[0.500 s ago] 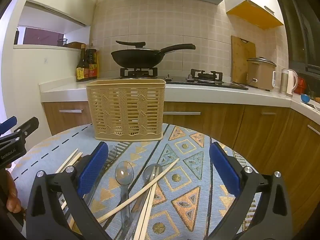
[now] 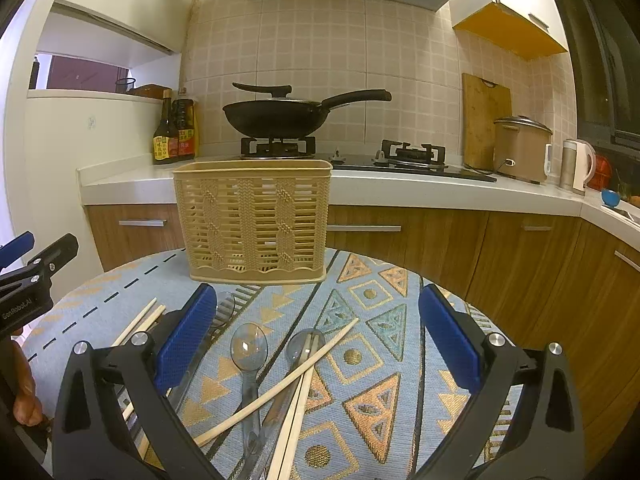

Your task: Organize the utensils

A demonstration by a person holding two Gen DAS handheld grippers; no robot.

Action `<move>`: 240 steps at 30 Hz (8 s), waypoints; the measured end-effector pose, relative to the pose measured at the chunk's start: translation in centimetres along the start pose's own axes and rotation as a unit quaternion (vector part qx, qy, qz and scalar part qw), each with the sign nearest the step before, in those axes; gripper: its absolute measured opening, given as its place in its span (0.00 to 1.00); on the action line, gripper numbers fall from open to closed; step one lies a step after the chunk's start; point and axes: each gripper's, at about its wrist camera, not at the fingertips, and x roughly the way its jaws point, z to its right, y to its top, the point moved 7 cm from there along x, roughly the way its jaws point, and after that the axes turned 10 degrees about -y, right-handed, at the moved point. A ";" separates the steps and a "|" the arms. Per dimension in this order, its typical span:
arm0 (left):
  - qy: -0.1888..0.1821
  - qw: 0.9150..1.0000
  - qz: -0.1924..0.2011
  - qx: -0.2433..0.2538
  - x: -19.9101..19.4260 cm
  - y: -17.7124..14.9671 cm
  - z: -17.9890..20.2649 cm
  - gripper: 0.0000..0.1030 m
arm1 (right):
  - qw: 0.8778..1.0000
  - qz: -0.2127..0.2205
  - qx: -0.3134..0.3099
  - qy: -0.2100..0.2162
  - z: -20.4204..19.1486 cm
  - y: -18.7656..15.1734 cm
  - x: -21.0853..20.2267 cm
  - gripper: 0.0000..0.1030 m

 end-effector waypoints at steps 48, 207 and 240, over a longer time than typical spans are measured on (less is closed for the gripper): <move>-0.206 0.920 -0.311 -0.117 5.6 -3.6 -3.6 0.66 | 0.985 -0.173 0.001 0.007 3.0 0.0 3.9 0.94; -0.183 0.981 0.011 -0.067 14.7 13.4 1.7 0.33 | 0.989 -0.076 0.054 0.118 -1.9 14.3 12.2 0.24; -0.269 0.883 -0.385 -0.005 5.1 -7.1 4.8 0.17 | 0.904 -0.399 -0.053 0.143 -5.2 -5.3 5.1 0.24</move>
